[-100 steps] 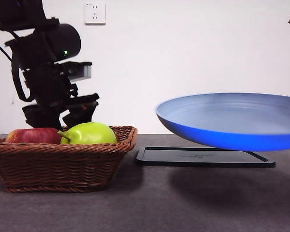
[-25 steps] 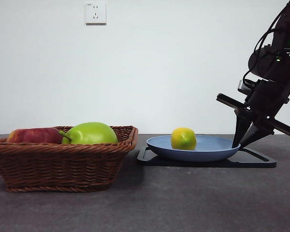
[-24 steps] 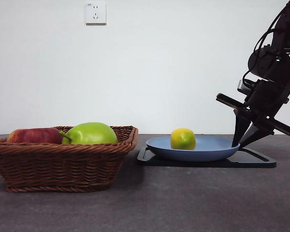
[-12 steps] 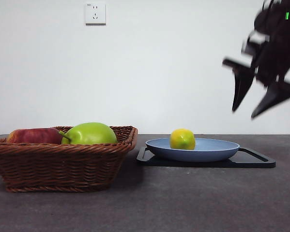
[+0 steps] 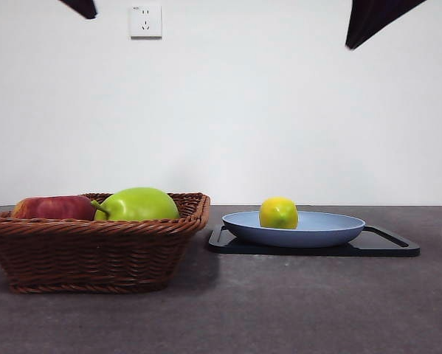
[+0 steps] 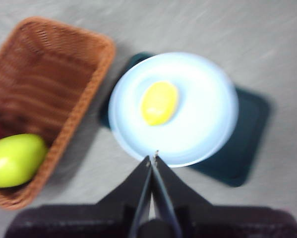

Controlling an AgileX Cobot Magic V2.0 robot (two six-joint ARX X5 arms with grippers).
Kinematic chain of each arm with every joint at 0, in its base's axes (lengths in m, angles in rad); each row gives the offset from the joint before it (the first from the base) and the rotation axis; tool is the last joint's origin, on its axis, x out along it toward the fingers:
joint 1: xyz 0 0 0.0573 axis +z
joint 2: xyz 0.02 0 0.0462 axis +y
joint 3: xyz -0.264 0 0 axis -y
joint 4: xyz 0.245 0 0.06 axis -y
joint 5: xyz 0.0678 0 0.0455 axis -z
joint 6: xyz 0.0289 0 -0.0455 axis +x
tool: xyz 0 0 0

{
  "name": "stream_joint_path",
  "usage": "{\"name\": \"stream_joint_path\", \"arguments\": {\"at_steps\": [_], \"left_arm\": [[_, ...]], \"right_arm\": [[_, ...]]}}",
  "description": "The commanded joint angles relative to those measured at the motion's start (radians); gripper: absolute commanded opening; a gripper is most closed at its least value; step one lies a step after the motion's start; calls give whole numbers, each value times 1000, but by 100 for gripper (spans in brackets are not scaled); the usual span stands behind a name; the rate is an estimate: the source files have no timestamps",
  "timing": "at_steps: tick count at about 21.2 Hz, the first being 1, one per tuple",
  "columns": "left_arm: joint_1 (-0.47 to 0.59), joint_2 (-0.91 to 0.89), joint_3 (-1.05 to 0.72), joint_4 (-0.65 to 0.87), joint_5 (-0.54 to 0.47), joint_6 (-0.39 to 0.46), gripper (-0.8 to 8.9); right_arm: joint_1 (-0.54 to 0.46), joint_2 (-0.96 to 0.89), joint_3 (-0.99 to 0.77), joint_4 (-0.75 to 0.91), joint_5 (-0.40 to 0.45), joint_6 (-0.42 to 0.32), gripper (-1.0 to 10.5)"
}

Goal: Take the lemon from the basket,put the lemon in the plate,hand out the plate

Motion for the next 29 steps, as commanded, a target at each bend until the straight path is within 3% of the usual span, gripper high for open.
{"name": "stream_joint_path", "arguments": {"at_steps": [1,6,9,12,15,29], "left_arm": [[37,-31,-21,32,8,14,6],[97,-243,-274,209,8,-50,6],[109,-428,-463,316,10,-84,6],[109,-630,-602,346,7,-153,6],[109,-754,-634,323,10,-179,6],[108,-759,-634,335,7,-184,8]], "right_arm": [[52,-79,-82,100,60,-9,5],[105,-361,-425,450,77,-19,5],[130,-558,-652,641,129,-14,5],[137,-714,-790,675,177,30,5],[134,-766,-806,641,178,48,6],[134,-764,-806,644,178,48,6]]}}
